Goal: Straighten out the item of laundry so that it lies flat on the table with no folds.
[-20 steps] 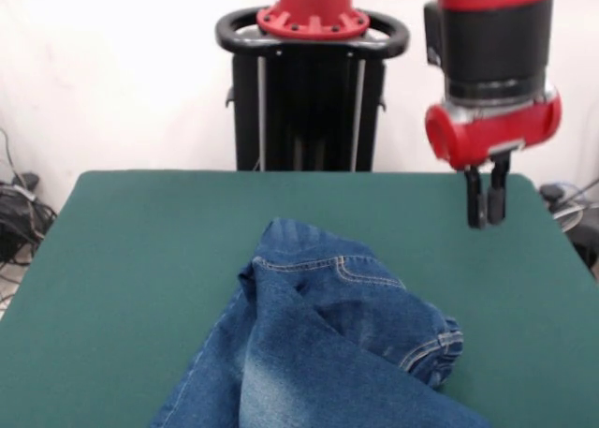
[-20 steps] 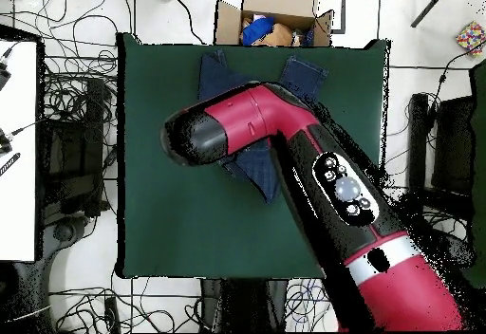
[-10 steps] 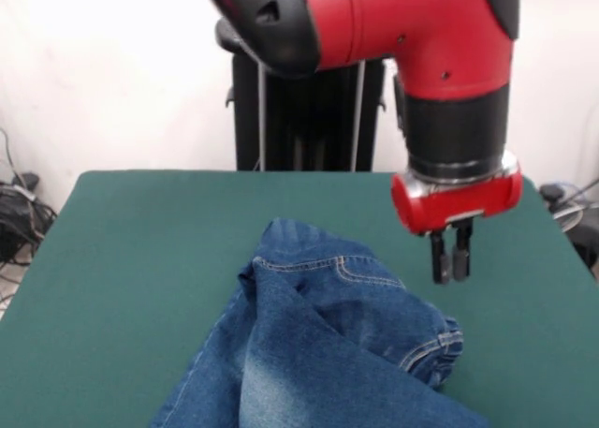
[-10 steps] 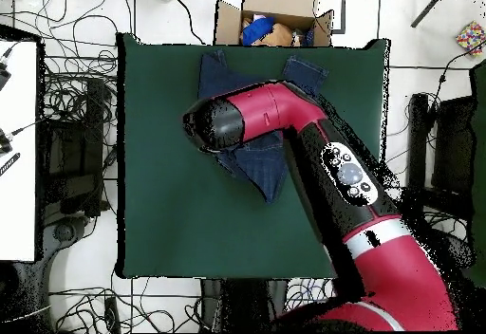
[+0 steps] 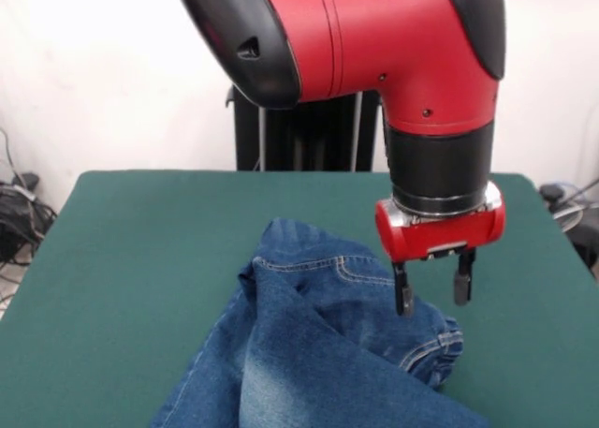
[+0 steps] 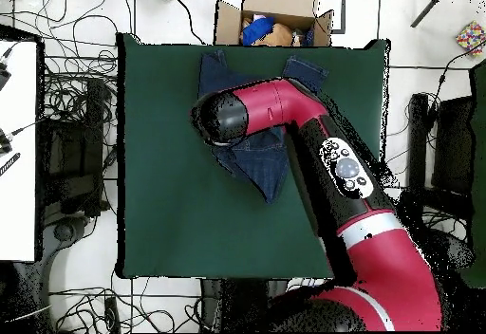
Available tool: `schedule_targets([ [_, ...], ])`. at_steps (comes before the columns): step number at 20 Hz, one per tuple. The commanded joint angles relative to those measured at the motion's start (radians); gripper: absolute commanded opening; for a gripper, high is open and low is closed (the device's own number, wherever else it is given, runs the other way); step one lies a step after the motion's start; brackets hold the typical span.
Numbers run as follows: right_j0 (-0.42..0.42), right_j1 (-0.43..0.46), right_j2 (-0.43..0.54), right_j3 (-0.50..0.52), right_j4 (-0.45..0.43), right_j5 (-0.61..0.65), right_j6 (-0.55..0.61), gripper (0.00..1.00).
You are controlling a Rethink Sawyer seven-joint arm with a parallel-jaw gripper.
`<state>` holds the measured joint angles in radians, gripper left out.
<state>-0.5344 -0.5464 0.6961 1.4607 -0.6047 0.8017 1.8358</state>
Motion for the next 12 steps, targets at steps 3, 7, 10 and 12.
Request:
schedule_targets([
  [3, 0.064, 0.017, -0.127, -0.078, 0.042, 0.036, 0.159, 1.00],
  [7, 0.083, 0.009, -0.148, -0.092, 0.051, 0.043, 0.155, 1.00],
  [10, 0.095, 0.014, -0.162, -0.092, 0.049, 0.033, 0.153, 1.00],
  [12, 0.098, 0.020, -0.169, -0.092, 0.056, 0.027, 0.150, 1.00],
])
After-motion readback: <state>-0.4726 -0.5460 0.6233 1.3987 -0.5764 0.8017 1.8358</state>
